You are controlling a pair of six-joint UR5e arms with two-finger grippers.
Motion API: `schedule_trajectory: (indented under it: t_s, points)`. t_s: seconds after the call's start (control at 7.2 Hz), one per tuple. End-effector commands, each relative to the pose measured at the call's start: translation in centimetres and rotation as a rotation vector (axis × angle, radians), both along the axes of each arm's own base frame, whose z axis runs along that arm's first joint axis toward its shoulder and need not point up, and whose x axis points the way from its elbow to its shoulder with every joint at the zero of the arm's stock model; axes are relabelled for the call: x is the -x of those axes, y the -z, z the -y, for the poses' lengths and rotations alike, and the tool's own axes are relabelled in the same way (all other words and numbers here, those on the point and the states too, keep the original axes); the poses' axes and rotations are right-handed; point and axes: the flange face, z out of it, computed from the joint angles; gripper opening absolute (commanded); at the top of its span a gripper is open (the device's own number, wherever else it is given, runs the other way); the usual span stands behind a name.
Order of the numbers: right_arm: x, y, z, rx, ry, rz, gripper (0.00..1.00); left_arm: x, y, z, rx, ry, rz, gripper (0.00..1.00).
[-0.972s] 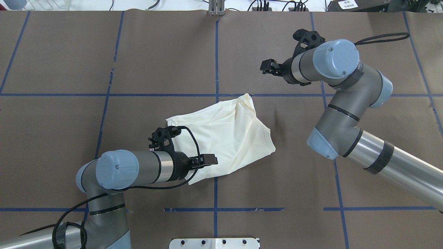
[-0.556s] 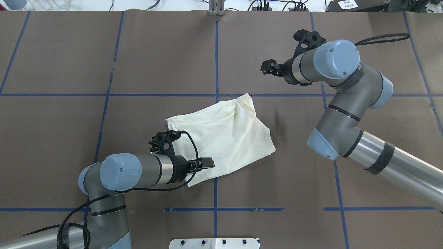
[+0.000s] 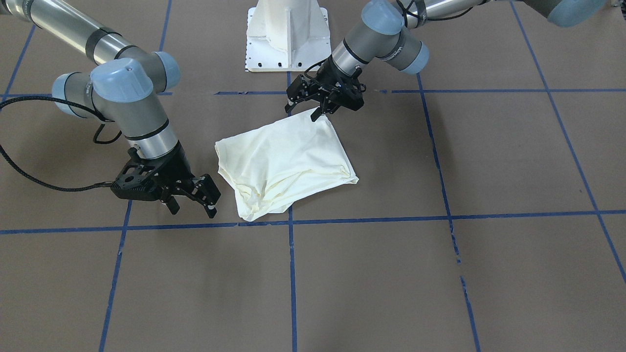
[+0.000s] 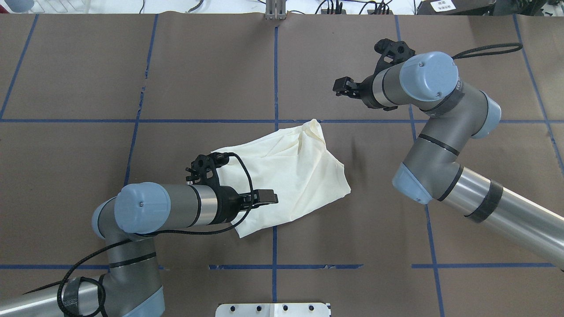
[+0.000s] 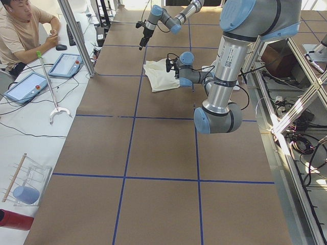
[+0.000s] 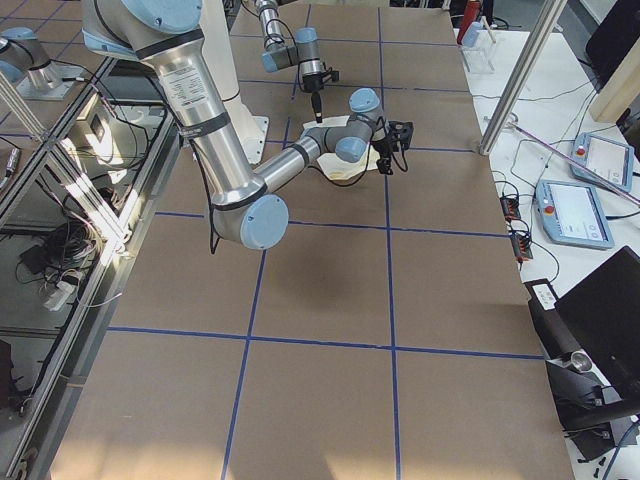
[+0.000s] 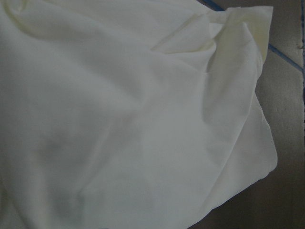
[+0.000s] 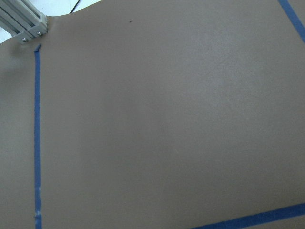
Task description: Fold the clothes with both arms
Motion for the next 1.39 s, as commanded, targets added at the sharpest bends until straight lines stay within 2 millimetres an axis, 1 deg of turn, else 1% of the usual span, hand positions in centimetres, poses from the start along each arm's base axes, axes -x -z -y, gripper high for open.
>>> schedule_trajectory:
  t_s: [0.0, 0.14, 0.28, 0.42, 0.56, 0.69, 0.83, 0.97, 1.11, 1.25]
  points:
    - [-0.5, -1.6, -0.3, -0.004, 0.048, -0.073, 1.0, 2.1, 0.0, 2.3, -0.037, -0.024, 0.116, 1.0]
    - [-1.6, -1.8, -1.5, -0.014, 0.107, -0.15, 1.0, 3.9, 1.3, 2.5, -0.091, -0.035, 0.208, 1.0]
    - [-3.3, -1.4, -3.2, -0.009, 0.18, -0.213, 1.0, 5.8, 2.8, 2.1, -0.13, -0.056, 0.297, 1.0]
    - [-5.4, -1.9, -4.3, -0.012, 0.233, -0.252, 1.0, 7.8, 3.8, 2.1, -0.169, -0.067, 0.349, 1.0]
    - [-8.4, -4.1, -4.6, -0.04, 0.302, -0.281, 1.0, 9.3, 4.1, 2.7, -0.219, -0.078, 0.399, 1.0]
    - [-11.8, -6.6, -4.3, -0.061, 0.372, -0.294, 1.0, 10.7, 4.4, 3.4, -0.278, -0.083, 0.431, 1.0]
    - [-16.7, -10.8, -4.1, -0.088, 0.447, -0.326, 1.0, 13.6, 3.1, 4.7, -0.346, -0.096, 0.499, 1.0]
    - [-22.8, -15.5, -4.4, -0.116, 0.512, -0.354, 1.0, 17.7, 0.5, 5.8, -0.407, -0.14, 0.544, 1.0]
    - [-29.5, -20.4, -5.5, -0.118, 0.563, -0.359, 1.0, 22.1, -2.6, 7.0, -0.447, -0.166, 0.594, 1.0]
    - [-36.2, -25.5, -7.7, -0.117, 0.6, -0.36, 1.0, 26.7, -5.3, 8.5, -0.489, -0.185, 0.641, 1.0]
